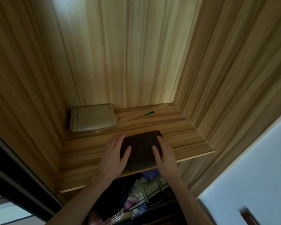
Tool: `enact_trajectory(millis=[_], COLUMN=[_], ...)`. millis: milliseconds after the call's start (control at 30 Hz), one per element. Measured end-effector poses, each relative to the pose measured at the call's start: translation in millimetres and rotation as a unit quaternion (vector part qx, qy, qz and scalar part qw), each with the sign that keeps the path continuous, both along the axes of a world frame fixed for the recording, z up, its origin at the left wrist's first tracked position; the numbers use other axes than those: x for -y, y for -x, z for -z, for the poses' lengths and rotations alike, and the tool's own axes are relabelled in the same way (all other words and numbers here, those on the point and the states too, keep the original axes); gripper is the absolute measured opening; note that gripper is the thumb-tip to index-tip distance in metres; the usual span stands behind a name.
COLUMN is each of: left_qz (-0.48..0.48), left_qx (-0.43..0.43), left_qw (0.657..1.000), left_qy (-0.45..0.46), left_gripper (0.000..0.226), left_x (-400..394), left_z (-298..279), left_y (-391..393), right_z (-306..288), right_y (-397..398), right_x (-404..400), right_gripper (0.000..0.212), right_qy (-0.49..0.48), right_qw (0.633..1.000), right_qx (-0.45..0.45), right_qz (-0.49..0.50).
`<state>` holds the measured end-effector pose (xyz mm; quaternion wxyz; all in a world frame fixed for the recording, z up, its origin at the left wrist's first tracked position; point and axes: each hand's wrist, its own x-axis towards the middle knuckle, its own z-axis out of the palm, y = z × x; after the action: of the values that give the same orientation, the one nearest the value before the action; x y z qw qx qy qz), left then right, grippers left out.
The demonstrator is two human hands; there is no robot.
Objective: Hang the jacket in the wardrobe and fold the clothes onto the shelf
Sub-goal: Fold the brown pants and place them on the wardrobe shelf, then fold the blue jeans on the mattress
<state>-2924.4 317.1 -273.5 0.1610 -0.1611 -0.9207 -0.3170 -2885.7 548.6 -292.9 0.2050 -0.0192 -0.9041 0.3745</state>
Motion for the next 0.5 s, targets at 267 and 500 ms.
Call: enact_trajectory(millis=[267, 500], left_qz=[0.102, 0.232], left_qx=[-0.072, -0.111], left_qw=[0.991, 0.966], left_qy=[0.045, 0.019], left_gripper=[0.062, 0.059], left_x=[30.3, 30.4], left_z=[-44.4, -60.5], left_y=[-8.6, -26.0], right_z=[-44.8, -79.6], right_y=[-41.8, -108.2], right_x=[40.5, 69.8], right_gripper=[0.064, 0.06], right_qy=[-0.053, -0.121], right_qw=[0.994, 0.967], right_qx=[-0.053, -0.064], right_qz=[0.074, 0.214])
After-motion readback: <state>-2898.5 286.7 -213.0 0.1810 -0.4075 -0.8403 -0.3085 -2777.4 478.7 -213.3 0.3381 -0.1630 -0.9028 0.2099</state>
